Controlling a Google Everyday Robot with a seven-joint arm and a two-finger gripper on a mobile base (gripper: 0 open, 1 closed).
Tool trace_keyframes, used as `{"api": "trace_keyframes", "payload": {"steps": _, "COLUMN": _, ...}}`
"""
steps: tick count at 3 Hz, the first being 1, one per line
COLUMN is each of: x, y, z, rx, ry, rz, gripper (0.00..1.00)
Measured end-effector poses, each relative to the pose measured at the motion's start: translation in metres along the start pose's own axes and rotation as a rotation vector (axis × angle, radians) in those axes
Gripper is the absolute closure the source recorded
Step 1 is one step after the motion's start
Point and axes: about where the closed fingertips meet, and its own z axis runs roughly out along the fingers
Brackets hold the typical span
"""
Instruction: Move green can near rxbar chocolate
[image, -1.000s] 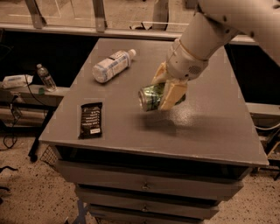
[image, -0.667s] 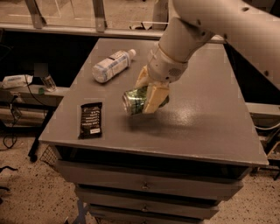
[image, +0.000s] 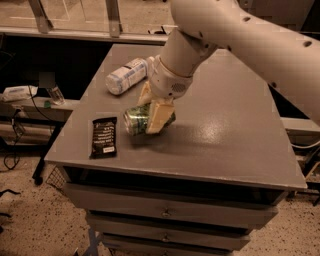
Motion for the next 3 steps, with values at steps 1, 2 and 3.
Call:
{"api": "trace_keyframes", "payload": {"steps": 1, "x": -0.0090, "y": 0.0000, "z": 0.0232, "rx": -0.019, "ry": -0.036, "rz": -0.001, "gripper": 1.00}}
{"api": "trace_keyframes", "payload": {"steps": 2, "x": -0.0104, "y": 0.0011, "z": 0.0276, "rx": -0.024, "ry": -0.042, "rz": 0.000, "gripper": 1.00}}
{"api": "trace_keyframes", "payload": {"steps": 3, "x": -0.0113, "y": 0.0013, "z": 0.0288, "rx": -0.026, "ry": -0.043, "rz": -0.002, "gripper": 0.81}}
